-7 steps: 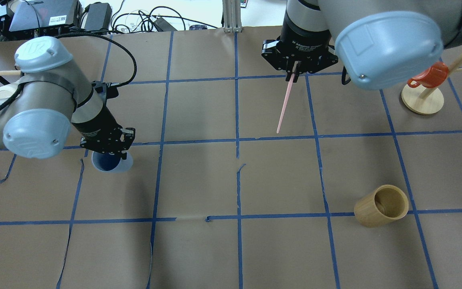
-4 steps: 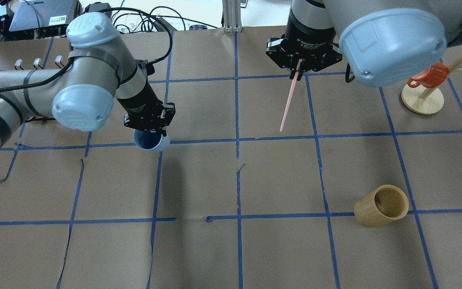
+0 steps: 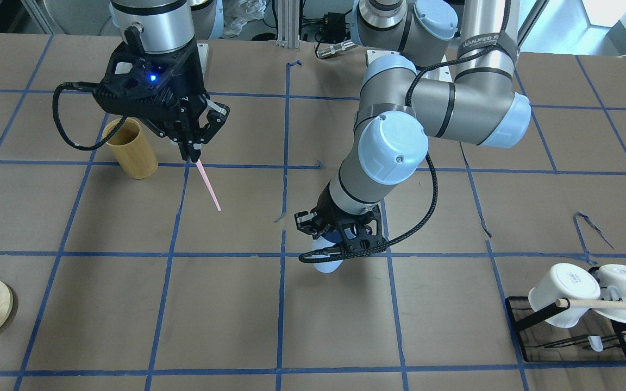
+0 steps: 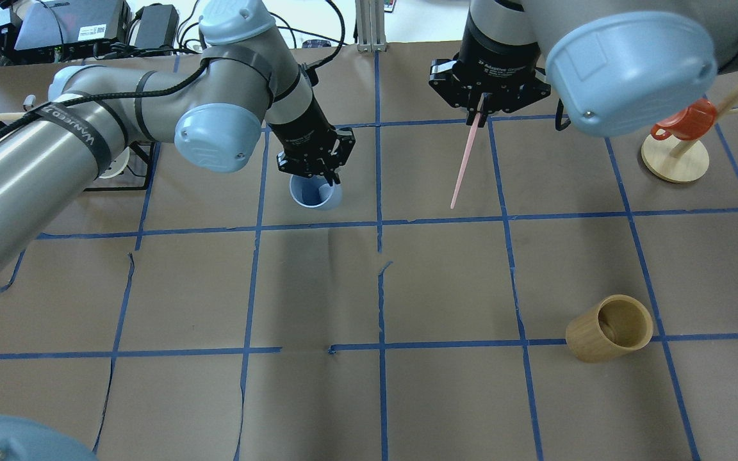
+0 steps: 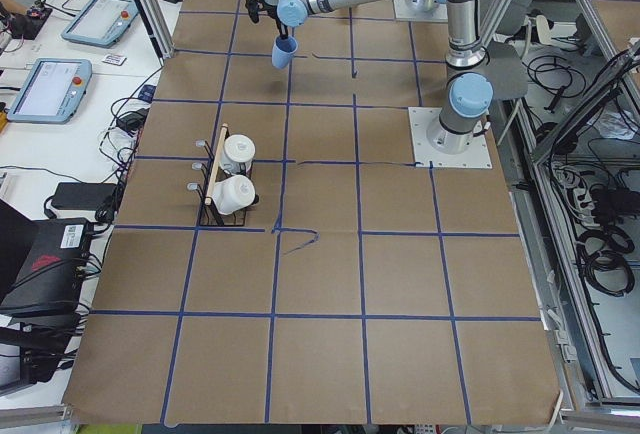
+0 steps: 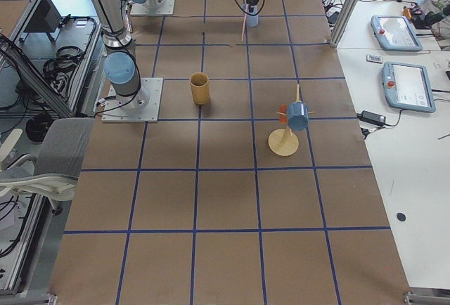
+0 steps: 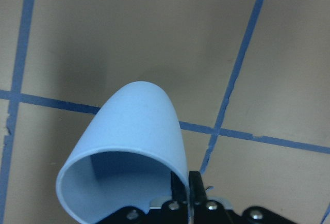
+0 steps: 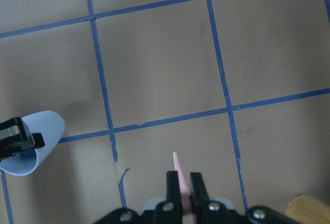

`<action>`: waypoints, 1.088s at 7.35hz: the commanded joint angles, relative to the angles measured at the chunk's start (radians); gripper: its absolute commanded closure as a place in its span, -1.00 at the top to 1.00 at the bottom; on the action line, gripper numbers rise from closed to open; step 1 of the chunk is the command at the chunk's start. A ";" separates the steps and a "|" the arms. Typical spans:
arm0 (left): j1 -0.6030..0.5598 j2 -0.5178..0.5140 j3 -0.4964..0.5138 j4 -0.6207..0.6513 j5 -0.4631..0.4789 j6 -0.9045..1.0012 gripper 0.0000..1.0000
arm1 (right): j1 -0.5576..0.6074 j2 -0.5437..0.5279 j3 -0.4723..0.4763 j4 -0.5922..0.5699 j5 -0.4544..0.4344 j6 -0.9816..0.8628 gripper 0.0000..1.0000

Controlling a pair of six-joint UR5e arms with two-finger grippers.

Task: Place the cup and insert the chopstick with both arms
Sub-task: 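Carry the blue cup to the table center with the left gripper, then set the blue cup down and open the left gripper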

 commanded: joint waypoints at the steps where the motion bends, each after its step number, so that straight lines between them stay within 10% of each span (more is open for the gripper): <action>1: -0.037 -0.034 0.023 0.036 -0.010 -0.025 -1.00 | 0.001 -0.001 0.004 0.004 -0.010 0.001 -1.00; 7: -0.054 -0.066 0.021 0.064 -0.053 -0.026 -1.00 | 0.003 0.000 0.004 0.012 -0.032 -0.002 -1.00; 8: -0.056 -0.067 0.020 0.064 -0.053 -0.026 -0.43 | 0.001 0.000 0.004 0.016 -0.032 0.000 -1.00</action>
